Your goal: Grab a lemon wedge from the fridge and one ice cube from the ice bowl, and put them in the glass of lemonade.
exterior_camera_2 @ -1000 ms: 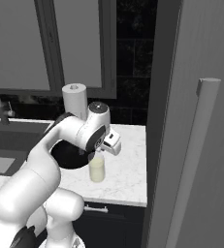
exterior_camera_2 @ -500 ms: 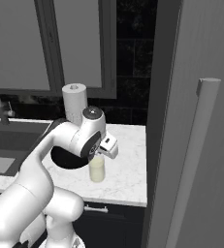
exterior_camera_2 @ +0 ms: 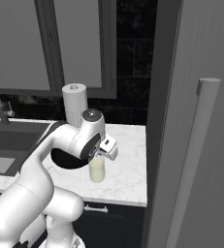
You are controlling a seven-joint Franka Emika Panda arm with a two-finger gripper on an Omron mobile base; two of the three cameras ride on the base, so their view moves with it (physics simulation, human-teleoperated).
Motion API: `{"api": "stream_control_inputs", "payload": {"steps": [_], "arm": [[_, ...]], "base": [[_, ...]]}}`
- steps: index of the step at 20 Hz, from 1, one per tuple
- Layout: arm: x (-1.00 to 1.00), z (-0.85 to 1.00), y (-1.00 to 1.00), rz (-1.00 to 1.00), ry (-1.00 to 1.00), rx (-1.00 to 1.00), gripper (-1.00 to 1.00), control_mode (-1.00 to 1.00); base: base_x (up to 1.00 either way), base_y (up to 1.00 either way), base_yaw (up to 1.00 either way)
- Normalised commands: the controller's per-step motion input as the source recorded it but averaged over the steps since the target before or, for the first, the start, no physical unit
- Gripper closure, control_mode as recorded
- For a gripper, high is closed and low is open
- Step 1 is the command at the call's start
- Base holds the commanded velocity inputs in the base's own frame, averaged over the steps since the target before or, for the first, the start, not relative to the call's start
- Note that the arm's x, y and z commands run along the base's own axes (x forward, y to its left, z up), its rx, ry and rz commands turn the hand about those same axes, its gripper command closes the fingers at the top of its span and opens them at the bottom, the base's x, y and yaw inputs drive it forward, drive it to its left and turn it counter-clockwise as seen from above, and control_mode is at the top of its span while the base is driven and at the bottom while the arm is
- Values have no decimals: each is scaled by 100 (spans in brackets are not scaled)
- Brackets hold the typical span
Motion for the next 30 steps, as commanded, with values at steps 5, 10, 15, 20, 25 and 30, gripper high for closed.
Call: {"api": "stream_control_inputs", "payload": {"steps": [5, 10, 15, 20, 25, 30], "arm": [[0, 0, 5, -4, 0, -11, 100, -100], [0, 0, 13, -2, 0, -12, 100, -100], [0, 0, 0, 0, 0, 0, 100, -100], [0, -12, -4, 0, 3, 0, 100, -100], [1, -6, 0, 0, 6, 0, 100, -100], [6, 0, 0, 0, 0, 0, 100, -100]], "base": [[0, 0, 0], [0, 0, 0], [0, 0, 0], [0, 0, 0], [0, 0, 0], [0, 0, 0]]}}
